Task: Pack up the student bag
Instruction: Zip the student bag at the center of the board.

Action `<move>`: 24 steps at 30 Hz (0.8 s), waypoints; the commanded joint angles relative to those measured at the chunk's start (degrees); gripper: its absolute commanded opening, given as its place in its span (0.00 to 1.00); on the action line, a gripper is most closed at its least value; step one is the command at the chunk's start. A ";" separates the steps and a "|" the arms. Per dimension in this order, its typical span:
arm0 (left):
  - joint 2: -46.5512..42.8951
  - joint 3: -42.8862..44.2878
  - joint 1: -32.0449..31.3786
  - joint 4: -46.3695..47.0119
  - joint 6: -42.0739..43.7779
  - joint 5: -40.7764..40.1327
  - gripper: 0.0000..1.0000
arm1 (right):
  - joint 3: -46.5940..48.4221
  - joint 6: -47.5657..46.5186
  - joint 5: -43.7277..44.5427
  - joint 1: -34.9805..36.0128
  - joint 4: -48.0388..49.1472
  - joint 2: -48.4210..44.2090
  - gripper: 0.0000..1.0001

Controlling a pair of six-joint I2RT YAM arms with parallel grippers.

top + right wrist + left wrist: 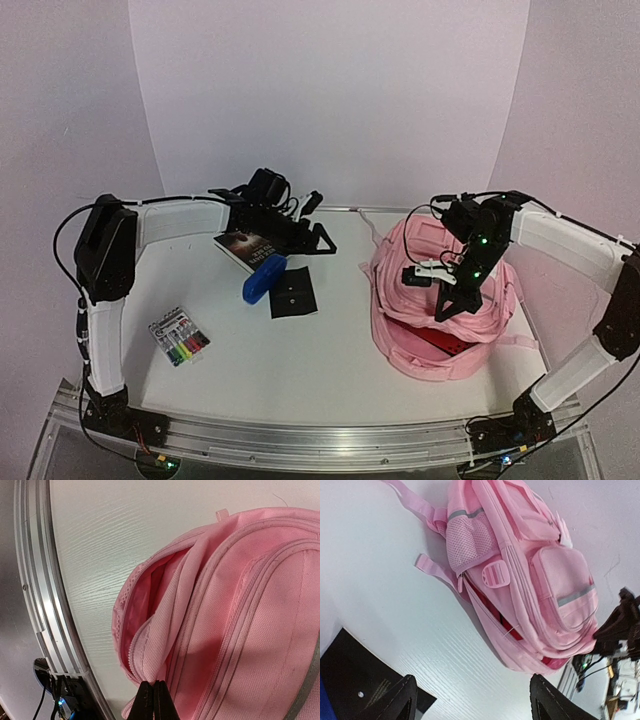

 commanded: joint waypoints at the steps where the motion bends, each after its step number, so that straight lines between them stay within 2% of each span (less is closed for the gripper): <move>1: 5.18 7.04 -1.23 0.70 13.48 2.72 0.75 | 4.36 -2.62 1.61 -0.51 -4.38 -3.05 0.00; 4: 9.07 11.97 -2.54 -0.65 20.84 2.33 0.73 | 2.21 -4.52 3.77 -0.57 -5.78 -5.86 0.00; 11: 17.66 18.55 -5.76 -1.12 25.60 0.28 0.62 | -4.06 -3.81 8.38 -0.54 -6.75 -8.71 0.02; 12: 18.64 19.17 -6.53 -1.32 25.94 0.27 0.59 | -3.68 -2.63 8.56 -0.57 -6.79 -8.37 0.08; 15: 20.70 20.00 -8.17 -0.70 25.83 -0.53 0.47 | 0.06 1.84 7.79 -0.61 -7.66 -7.28 0.34; 17: 21.64 20.03 -8.97 0.51 25.88 -1.65 0.41 | 3.49 4.50 6.77 -0.71 -8.02 -6.95 0.47; 19: 22.74 20.56 -9.45 0.96 25.93 -2.62 0.37 | 6.68 6.79 5.97 -1.15 -7.94 -6.84 0.54; 24: 25.19 22.50 -9.56 1.24 25.07 -3.86 0.32 | 11.54 12.13 5.59 -4.89 -7.14 -4.86 0.61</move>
